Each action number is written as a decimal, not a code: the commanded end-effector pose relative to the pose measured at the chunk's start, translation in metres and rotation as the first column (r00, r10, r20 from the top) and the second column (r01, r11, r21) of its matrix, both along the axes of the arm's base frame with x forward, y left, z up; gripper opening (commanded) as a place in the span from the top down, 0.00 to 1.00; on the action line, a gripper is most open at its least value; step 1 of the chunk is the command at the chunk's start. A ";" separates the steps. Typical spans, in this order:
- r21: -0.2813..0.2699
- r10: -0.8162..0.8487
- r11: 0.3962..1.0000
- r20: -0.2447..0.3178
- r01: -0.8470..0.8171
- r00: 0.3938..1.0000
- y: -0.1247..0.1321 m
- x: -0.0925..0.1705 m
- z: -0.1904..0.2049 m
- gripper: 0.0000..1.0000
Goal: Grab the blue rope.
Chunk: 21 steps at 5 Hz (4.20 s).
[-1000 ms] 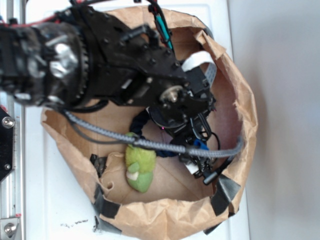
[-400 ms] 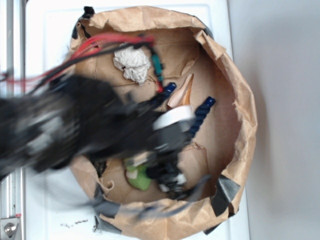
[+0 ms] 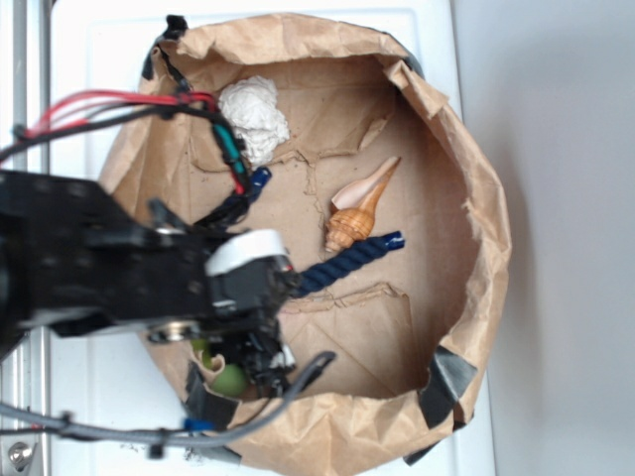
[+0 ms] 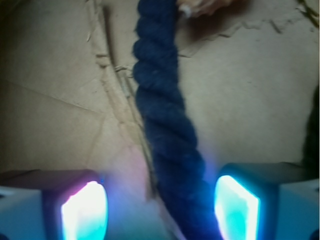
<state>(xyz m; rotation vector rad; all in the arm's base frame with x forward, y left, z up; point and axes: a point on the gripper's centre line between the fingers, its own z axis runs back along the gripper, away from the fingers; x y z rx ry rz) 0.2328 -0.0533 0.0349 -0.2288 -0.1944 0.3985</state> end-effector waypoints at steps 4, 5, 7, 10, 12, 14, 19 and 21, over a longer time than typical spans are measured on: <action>-0.051 0.008 0.999 -0.010 -0.009 1.000 0.006 -0.043 0.040 0.00; -0.052 0.065 0.996 -0.029 -0.067 0.997 -0.006 -0.035 0.037 0.00; -0.034 0.172 0.984 -0.005 -0.172 0.985 -0.012 -0.019 0.035 0.00; -0.034 0.172 0.984 -0.005 -0.172 0.985 -0.012 -0.019 0.035 0.00; -0.070 0.134 0.989 0.031 -0.132 0.990 0.006 -0.017 0.041 0.00; -0.127 -0.076 0.989 0.008 0.076 0.997 0.018 0.058 0.029 0.00; -0.053 -0.181 0.981 0.086 0.186 0.980 0.039 0.063 0.026 0.00; -0.052 -0.142 0.988 0.083 0.146 0.986 0.058 0.082 0.025 0.00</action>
